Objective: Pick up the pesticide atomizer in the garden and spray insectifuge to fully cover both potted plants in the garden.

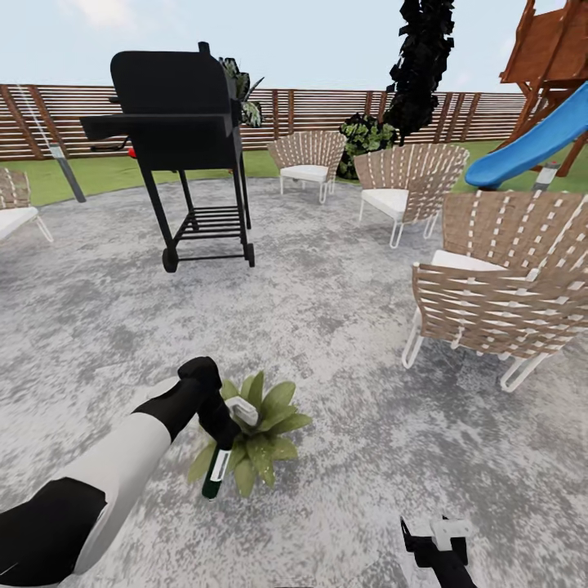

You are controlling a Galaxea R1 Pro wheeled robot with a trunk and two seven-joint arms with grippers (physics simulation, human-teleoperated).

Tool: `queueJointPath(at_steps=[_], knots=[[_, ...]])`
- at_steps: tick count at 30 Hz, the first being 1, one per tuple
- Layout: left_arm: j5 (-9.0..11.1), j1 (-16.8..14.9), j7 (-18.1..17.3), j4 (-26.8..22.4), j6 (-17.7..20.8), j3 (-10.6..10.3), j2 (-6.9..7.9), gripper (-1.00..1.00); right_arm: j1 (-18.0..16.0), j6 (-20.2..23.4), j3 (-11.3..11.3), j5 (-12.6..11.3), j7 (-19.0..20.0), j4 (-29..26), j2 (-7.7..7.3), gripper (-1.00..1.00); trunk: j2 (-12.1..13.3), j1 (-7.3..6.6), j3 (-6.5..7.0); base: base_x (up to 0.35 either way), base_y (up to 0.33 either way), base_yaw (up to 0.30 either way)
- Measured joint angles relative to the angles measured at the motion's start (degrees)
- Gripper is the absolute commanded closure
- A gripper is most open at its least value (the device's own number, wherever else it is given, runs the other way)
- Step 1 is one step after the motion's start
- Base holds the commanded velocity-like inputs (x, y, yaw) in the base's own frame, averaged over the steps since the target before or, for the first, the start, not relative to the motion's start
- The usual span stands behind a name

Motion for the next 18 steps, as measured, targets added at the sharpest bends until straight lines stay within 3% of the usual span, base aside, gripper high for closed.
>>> queueJointPath(at_steps=[4, 10, 18], knots=[[-0.7, 0.0, 0.0, 0.0, 0.1, -0.1, -0.08, 1.0, 0.0, 0.0, 0.0, 0.0, 0.0, 0.0, 0.0, -1.0, 0.0, 0.01, 0.0, 0.163, 0.0, 0.0], [-1.1, 0.2, 0.0, 0.0, -0.1, -0.1, -0.56, 1.0, 0.0, 0.0, 0.0, 0.0, 0.0, 0.0, 0.0, -1.0, 0.0, 0.02, 0.0, 0.014, 0.0, 0.0], [-1.1, 2.1, 0.0, 2.1, -0.2, -0.2, -0.06, 1.0, 0.0, 0.0, 0.0, 0.0, 0.0, 0.0, 0.0, -1.0, 0.0, 0.02, 0.0, 0.0, 0.0, 0.0]])
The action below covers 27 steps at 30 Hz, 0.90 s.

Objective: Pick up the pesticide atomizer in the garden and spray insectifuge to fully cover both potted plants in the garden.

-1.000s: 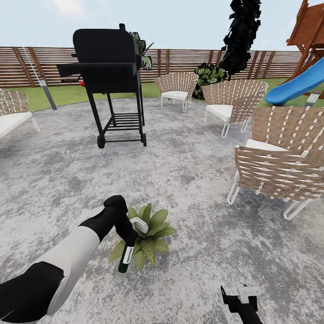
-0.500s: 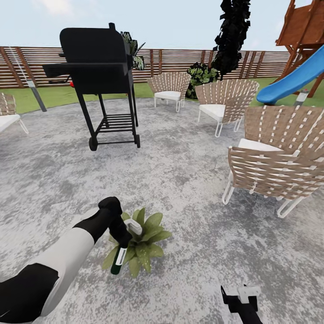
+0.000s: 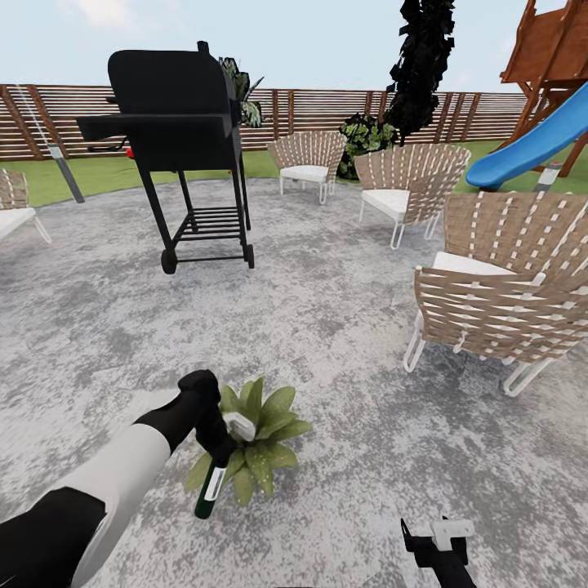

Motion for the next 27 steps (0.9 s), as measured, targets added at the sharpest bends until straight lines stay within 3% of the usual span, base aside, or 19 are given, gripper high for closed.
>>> queueJointPath(at_steps=[14, 27], knots=[[0.1, -0.9, 0.0, 0.7, 0.3, 0.3, -1.65, 1.0, 0.0, 0.0, 0.0, 0.0, 0.0, 0.0, 0.0, -1.0, 0.0, 0.0, 0.0, 0.129, 0.015, 0.0], [0.0, -0.4, 0.0, 0.7, 0.3, 0.2, -1.22, 1.0, 0.0, 0.0, 0.0, 0.0, 0.0, 0.0, 0.0, -1.0, 0.0, 0.0, 0.0, -0.13, 0.0, 0.0]])
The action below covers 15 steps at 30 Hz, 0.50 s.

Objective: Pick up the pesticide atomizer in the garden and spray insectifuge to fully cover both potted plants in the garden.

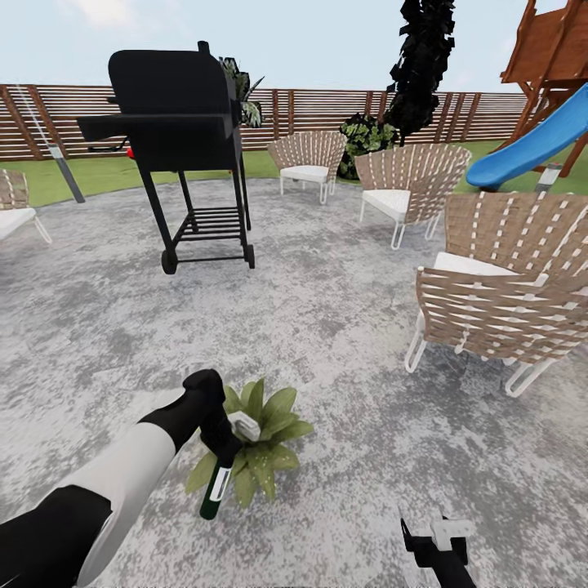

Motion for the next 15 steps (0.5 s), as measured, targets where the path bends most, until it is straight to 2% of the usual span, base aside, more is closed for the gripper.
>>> queueJointPath(at_steps=[3, 8, 15], knots=[[0.0, 0.2, 0.0, 0.0, 0.0, 0.0, 0.19, 1.0, 0.0, 0.0, 0.0, 0.0, 0.0, 0.0, 0.0, -1.0, 0.0, 0.0, 0.0, -0.041, 0.012, 0.0], [0.0, 0.3, 0.0, 0.0, 0.0, 0.1, 0.38, 1.0, 0.0, 0.0, 0.0, 0.0, 0.0, 0.0, 0.0, -1.0, 0.0, 0.03, 0.0, -0.261, 0.103, 0.018], [-0.1, 0.4, 0.0, 0.0, 0.0, 0.1, 0.4, 1.0, 0.0, 0.0, 0.0, 0.0, 0.0, 0.0, 0.01, -1.0, 0.0, 0.03, 0.0, -0.319, 0.028, 0.228]])
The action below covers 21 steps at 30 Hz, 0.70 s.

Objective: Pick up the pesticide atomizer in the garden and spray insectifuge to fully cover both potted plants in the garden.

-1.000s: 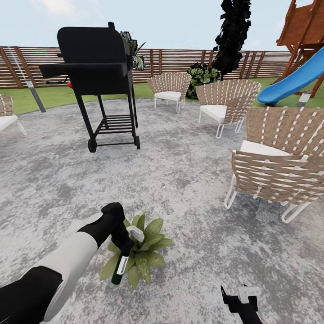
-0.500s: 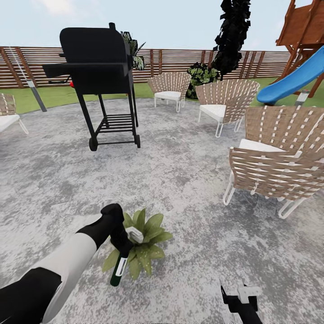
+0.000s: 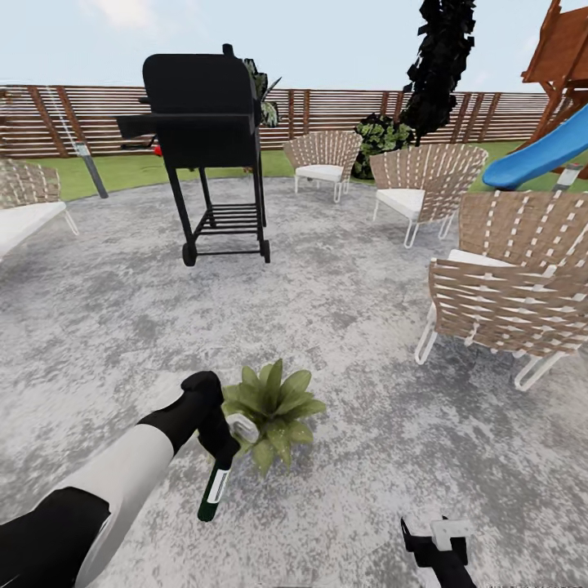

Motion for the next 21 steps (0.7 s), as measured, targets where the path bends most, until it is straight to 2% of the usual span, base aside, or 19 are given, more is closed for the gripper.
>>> queueJointPath(at_steps=[3, 7, 12, 16, 21], knots=[[0.0, 0.0, 0.0, 0.0, 0.0, 0.0, -0.01, 1.0, 0.0, 0.0, 0.0, 0.0, 0.0, 0.0, 0.0, -1.0, 0.0, 0.0, 0.0, -0.327, 0.001, 0.244], [0.0, 0.0, 0.0, 0.0, 0.0, 0.0, 0.0, 1.0, 0.0, 0.0, 0.0, 0.0, 0.0, 0.0, 0.0, -1.0, 0.0, -0.01, 0.0, -0.236, 0.0, 0.062], [-0.1, 0.2, 0.3, 0.1, -0.2, 0.0, 0.98, 1.0, 0.0, 0.0, 0.0, 0.0, 0.0, 0.0, -0.01, -1.0, 0.0, -0.03, 0.0, -0.017, 0.0, 0.003], [-0.1, 0.2, 0.4, 0.1, -0.1, 0.2, 0.94, 1.0, 0.0, 0.0, -0.1, 0.0, 0.0, 0.0, -0.01, -1.0, 0.0, -0.04, 0.0, 0.018, 0.0, 0.0], [-0.2, 0.3, 1.1, 0.1, -0.1, 0.2, 0.91, 1.0, 0.0, 0.0, -0.1, 0.0, 0.0, 0.0, -0.01, -1.0, 0.0, -0.06, 0.0, 0.215, 0.028, 0.0]])
